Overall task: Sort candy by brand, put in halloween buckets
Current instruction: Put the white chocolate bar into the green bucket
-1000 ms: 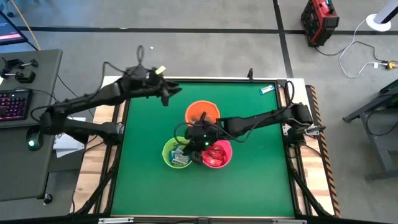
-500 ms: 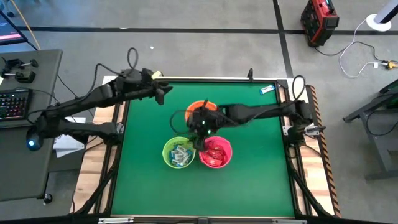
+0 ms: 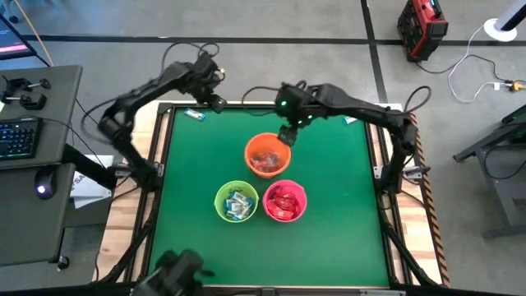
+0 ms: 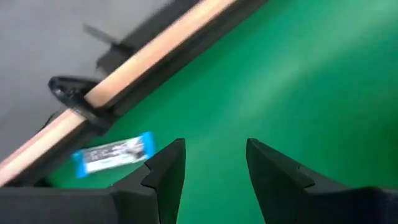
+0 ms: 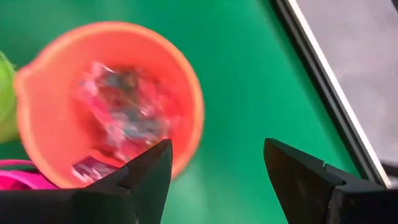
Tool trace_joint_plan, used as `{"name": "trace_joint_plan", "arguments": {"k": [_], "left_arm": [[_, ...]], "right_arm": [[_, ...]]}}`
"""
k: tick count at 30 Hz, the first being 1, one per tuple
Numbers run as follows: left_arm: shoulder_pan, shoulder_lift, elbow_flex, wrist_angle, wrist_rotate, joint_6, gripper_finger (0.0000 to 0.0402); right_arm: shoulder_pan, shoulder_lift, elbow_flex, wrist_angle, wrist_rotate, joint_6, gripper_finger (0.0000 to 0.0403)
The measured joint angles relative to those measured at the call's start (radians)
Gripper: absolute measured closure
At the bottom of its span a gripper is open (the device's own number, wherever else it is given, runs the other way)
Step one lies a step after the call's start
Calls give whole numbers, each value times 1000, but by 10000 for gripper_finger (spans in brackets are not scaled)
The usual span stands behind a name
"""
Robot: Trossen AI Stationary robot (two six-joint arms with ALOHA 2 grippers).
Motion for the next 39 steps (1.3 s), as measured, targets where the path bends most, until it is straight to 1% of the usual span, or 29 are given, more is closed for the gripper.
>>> {"name": "trace_joint_plan", "arguments": {"k": [4,8,13,15,19,22,27,32,37,39], "left_arm": [[38,174,95,-107,-68,101,241],[46,281,145,-195,-125,174,241],[46,329,146,-202,-191,216,241],[46,338,146,-187,-211,253,241],[46,358,145,-147,-295,373,241],[46,378,145,-141,-333,448,241],[36,399,139,-153,-329,480,241],[12,421,125,-221,-339,656,241],[-1,454,125,-206,-481,724,241],[1,463,125,-203,-503,727,241]], "right_arm": [[-35,-88,-112,24,0,25,157],[-48,-216,-308,118,-4,76,157],[-38,-400,-605,255,-9,246,157],[-22,-466,-711,322,-29,306,157],[13,-560,-868,461,-49,415,157],[38,-597,-934,534,-50,471,157],[73,-604,-977,610,-52,488,157],[85,-604,-990,640,-52,478,157],[86,-604,-990,642,-52,460,157],[86,-604,-990,642,-52,460,157]]}}
